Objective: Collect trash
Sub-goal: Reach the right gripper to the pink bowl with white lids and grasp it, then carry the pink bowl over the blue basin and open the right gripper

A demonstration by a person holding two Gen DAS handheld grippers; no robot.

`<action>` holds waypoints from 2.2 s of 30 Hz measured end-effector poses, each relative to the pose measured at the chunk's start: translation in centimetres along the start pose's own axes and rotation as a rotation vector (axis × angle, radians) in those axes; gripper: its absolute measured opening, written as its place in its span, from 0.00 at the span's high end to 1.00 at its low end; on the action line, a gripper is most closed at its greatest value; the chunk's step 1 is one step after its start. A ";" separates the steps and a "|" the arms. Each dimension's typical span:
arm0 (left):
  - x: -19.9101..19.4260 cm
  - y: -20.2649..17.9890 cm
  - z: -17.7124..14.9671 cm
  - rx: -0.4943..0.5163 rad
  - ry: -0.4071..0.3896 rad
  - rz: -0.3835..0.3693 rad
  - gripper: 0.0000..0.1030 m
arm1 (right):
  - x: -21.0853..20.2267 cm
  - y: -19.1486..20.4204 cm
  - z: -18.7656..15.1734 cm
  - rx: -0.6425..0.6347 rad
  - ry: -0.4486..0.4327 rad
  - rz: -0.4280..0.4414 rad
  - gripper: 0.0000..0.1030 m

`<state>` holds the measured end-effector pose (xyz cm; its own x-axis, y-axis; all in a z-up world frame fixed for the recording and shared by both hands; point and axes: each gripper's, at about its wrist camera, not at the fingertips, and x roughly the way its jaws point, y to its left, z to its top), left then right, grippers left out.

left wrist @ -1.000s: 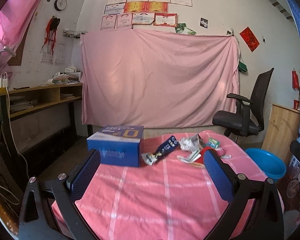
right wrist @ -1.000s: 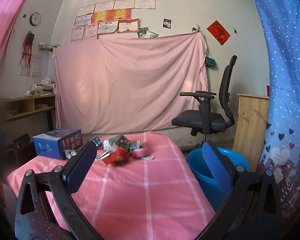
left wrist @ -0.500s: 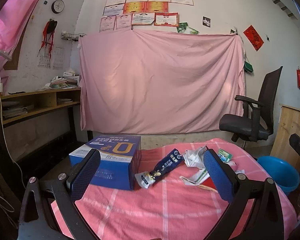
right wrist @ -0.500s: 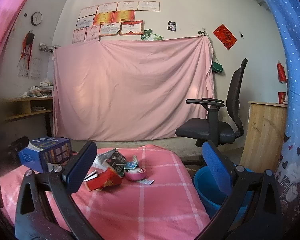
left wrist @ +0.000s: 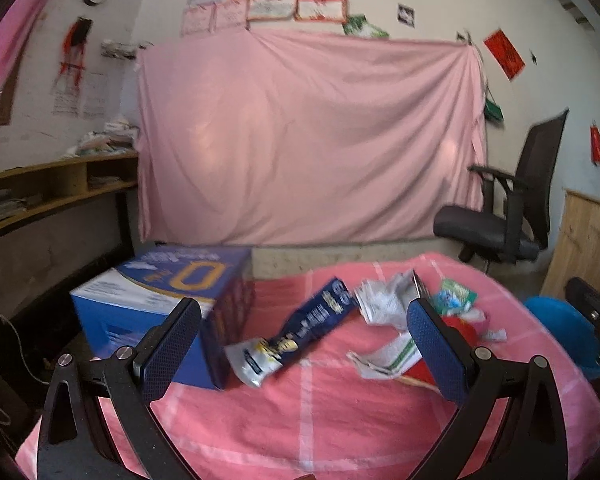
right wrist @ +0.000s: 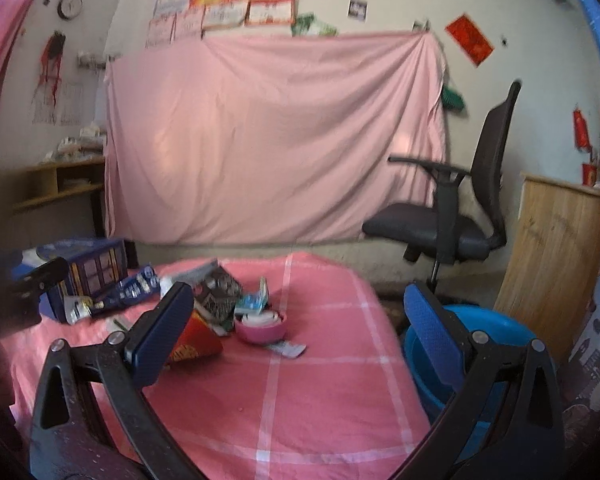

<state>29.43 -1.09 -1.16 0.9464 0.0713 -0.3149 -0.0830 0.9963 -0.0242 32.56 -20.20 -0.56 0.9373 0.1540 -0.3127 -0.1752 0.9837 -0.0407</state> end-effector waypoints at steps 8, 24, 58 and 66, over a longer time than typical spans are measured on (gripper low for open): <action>3.1 -1.2 -0.7 0.019 0.099 -0.037 0.04 | 4.4 -0.4 0.2 -0.060 0.118 0.051 0.00; 7.7 -1.4 -1.5 -0.045 0.314 -0.090 0.33 | 13.5 0.9 -1.9 -0.089 0.446 0.199 0.08; 1.2 -0.3 2.2 -0.177 0.216 -0.102 0.99 | 7.1 -2.5 -1.5 0.054 0.290 0.282 0.21; -1.5 -4.9 5.3 -0.083 0.044 -0.155 0.99 | 2.5 -5.1 1.0 0.074 0.026 0.175 0.21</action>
<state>30.11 -5.84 4.44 0.9356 -0.0864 -0.3425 0.0351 0.9875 -0.1533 36.11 -24.76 -0.23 0.8862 0.3215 -0.3336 -0.3111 0.9465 0.0857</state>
